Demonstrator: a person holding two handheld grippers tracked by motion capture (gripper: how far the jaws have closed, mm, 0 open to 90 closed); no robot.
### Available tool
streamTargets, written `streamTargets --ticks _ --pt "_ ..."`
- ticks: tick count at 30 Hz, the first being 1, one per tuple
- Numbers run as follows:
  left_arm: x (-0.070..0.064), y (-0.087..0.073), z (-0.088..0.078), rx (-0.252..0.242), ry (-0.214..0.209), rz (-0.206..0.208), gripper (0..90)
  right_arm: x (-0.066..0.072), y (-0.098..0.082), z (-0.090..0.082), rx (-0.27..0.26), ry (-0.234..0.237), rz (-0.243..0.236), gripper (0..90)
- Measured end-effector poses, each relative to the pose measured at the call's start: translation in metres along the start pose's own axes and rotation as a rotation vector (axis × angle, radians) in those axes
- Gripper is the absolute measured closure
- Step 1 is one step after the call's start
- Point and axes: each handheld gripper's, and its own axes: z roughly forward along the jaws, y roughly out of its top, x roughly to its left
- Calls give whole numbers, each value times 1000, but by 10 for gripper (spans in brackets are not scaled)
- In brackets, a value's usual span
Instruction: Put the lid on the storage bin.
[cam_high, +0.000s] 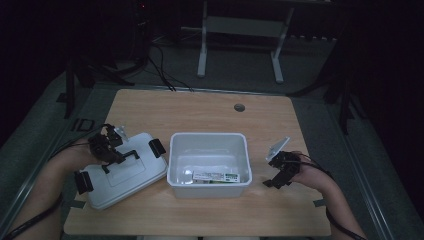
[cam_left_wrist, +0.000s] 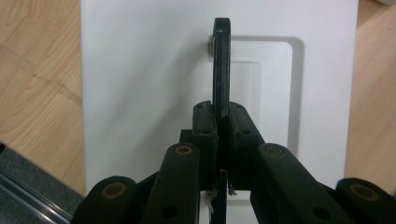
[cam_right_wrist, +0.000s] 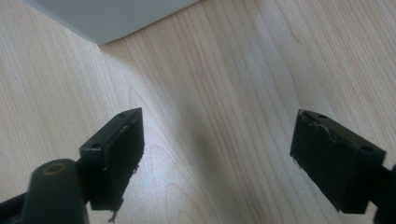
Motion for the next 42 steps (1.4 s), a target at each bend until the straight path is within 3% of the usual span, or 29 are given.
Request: streamTargets --ticks 6,18,33,42 --pt "-4 -3 -22 10 12 16 839 1 -3 -1 -5 -11 2 153" --pt "-10 -6 -70 -24 40 26 839 1 -8 -7 -16 -20 4 139" --pt "-29 26 -98 -75 39 130 839 4 -7 -3 -16 -4 -12 140" --pt "-41 52 -105 -99 36 184 838 6 -5 -1 -15 4 -19 139"
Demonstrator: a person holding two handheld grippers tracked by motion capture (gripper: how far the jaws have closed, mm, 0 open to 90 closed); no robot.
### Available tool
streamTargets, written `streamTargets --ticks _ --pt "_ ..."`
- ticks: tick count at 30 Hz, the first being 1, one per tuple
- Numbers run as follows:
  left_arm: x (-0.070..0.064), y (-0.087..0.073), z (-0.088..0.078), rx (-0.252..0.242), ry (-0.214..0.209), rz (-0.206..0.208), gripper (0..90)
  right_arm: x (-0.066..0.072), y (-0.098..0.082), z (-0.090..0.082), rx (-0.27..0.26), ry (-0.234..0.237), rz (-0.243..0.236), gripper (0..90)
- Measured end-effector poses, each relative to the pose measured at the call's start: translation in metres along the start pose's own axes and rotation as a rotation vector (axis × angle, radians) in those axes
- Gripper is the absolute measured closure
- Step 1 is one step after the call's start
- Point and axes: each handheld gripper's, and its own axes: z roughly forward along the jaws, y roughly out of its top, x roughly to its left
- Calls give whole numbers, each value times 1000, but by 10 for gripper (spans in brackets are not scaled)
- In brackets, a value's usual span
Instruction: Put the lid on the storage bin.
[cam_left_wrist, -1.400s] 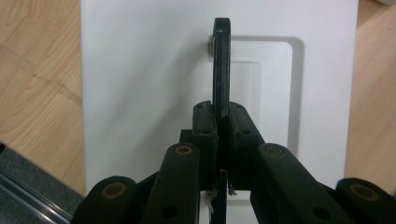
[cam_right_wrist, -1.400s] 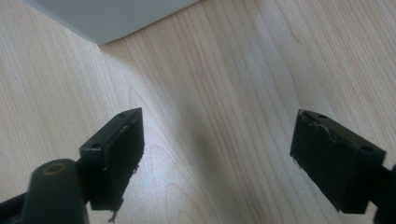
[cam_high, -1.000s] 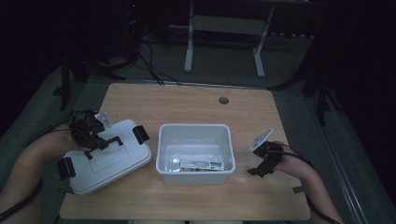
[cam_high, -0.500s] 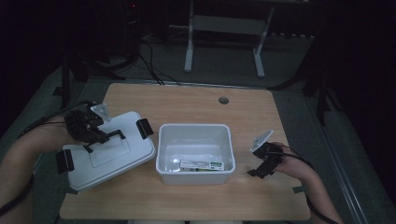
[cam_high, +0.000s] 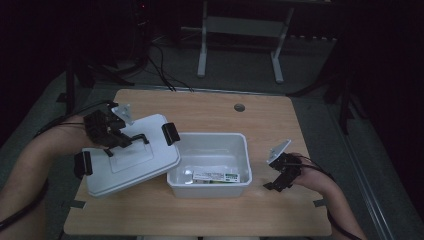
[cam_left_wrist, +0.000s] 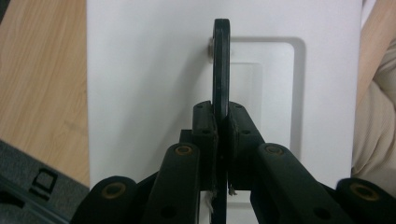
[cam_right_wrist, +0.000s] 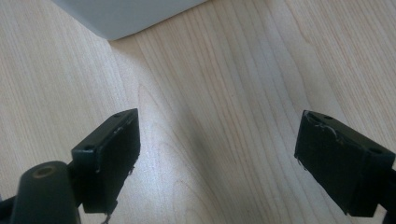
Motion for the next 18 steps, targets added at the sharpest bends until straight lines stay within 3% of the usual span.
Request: streamTargets --ticks 18 --pt "-13 57 19 -22 -40 118 839 1 0 -2 -2 -4 -8 139"
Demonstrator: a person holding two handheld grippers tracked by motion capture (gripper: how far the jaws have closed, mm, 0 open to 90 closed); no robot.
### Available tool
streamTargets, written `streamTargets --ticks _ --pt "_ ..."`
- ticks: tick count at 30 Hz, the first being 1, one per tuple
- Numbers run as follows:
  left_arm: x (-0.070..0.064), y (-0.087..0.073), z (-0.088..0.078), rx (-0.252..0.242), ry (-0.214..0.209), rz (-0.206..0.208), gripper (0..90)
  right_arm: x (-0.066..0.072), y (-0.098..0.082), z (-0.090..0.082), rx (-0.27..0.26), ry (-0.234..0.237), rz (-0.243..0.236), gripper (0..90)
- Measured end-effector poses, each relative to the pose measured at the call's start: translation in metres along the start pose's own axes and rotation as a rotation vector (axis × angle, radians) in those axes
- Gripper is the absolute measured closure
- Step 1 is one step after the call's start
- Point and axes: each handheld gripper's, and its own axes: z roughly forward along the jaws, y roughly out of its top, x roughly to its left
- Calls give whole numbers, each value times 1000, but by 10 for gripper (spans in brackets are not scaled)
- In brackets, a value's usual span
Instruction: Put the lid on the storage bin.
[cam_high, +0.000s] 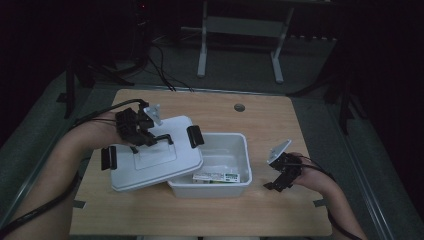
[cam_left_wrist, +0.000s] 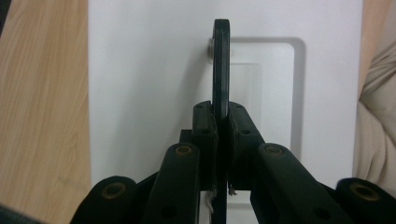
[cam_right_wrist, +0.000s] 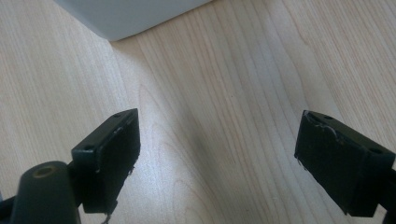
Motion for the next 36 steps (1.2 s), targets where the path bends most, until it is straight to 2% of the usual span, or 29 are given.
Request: streamTargets --ticks 11,16,22,29,30,36 --pt "-5 34 10 10 -15 61 838 0 0 0 -6 4 -2 139" --pt "-8 49 15 7 -24 75 838 0 -1 0 -7 2 1 139" --pt "-13 69 25 13 -37 123 838 2 -2 0 -5 1 -5 139" --pt "-15 80 32 16 -57 146 838 1 -3 -1 -16 -1 -6 139" --pt "-17 87 36 15 -57 156 838 1 -3 -1 -21 -2 -8 139" --pt "-19 101 40 0 -72 189 838 2 -6 0 -17 2 -4 139"
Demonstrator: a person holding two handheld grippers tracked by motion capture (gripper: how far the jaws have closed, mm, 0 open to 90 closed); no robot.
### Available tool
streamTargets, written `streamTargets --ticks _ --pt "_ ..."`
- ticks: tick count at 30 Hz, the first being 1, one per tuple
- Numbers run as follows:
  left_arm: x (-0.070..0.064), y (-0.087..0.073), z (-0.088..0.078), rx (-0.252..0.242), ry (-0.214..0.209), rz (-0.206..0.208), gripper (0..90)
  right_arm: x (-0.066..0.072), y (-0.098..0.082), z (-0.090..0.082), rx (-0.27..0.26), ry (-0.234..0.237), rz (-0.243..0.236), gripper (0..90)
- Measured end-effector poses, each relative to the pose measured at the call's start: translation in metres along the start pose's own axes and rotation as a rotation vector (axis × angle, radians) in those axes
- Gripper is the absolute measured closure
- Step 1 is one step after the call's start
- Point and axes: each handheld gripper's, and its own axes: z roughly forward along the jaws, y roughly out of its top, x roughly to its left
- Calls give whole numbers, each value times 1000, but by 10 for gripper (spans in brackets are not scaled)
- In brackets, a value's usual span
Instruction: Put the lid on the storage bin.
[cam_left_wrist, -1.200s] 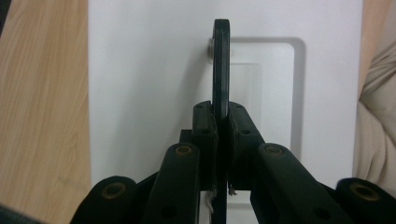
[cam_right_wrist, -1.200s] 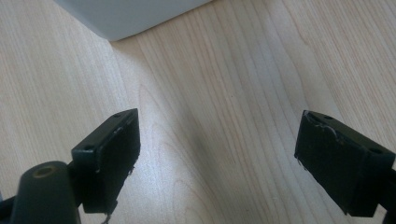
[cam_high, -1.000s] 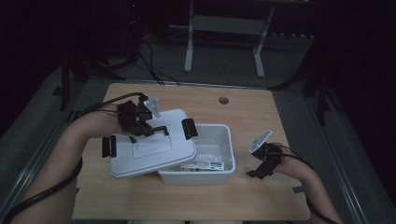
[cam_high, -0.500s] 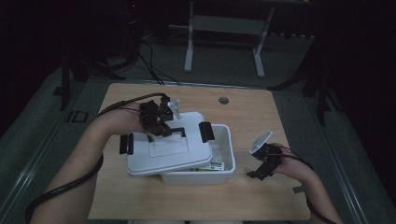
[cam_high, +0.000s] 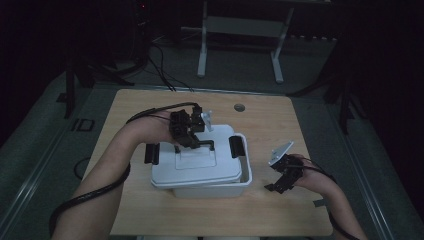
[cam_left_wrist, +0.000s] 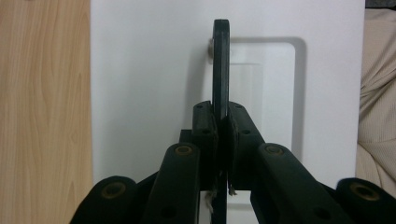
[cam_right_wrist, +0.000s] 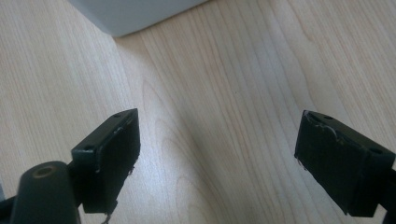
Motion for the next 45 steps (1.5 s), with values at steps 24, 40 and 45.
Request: streamTargets --ticks 24,40,45 --pt "4 34 24 5 -2 40 837 1 -6 2 -3 12 2 140" --pt "4 34 39 29 -19 46 837 1 -5 5 3 18 -1 139" --pt "5 33 41 16 -29 32 836 1 -5 5 0 19 1 139"
